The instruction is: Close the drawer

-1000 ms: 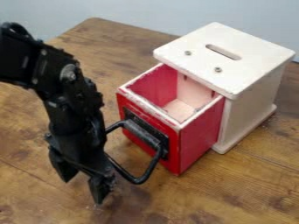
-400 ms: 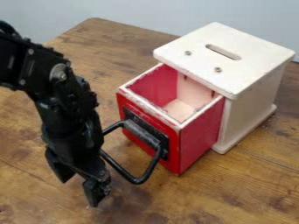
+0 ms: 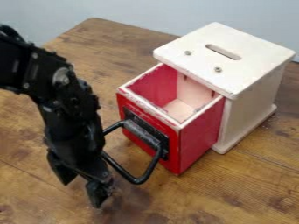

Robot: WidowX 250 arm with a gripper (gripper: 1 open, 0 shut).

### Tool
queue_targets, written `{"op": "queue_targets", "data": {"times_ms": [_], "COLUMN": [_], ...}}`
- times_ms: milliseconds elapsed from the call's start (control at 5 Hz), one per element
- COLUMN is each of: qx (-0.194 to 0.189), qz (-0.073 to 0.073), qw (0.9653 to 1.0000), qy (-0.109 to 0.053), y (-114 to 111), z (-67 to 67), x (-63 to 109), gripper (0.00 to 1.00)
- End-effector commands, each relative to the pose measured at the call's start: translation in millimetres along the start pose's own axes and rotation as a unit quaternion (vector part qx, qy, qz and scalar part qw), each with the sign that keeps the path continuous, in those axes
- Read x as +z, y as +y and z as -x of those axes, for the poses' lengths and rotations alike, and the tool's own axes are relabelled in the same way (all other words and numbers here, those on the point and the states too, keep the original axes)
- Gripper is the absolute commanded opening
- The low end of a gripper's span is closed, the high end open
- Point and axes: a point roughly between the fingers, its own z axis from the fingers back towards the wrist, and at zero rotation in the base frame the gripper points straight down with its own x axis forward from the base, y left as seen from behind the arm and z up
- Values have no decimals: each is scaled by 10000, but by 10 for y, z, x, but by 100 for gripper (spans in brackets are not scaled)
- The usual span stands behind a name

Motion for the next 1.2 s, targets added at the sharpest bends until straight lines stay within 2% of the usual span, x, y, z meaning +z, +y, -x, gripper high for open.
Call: {"op": "queue_targets", "data": {"times_ms": [0,200,400,800,1000], "qx": [112,315,430,501,576], "qz": [-75,-92,-92,-95,-114], "qw": [9996,9991,9987,9982,9977], "qy": [-244,-262,-265,-323,-353], "y": [-101,-107,-21,215,214], "z": [-137,-177,-184,-256,-275], "x": [126,88,141,283,181], "gripper": [100,0,100,100,100]}}
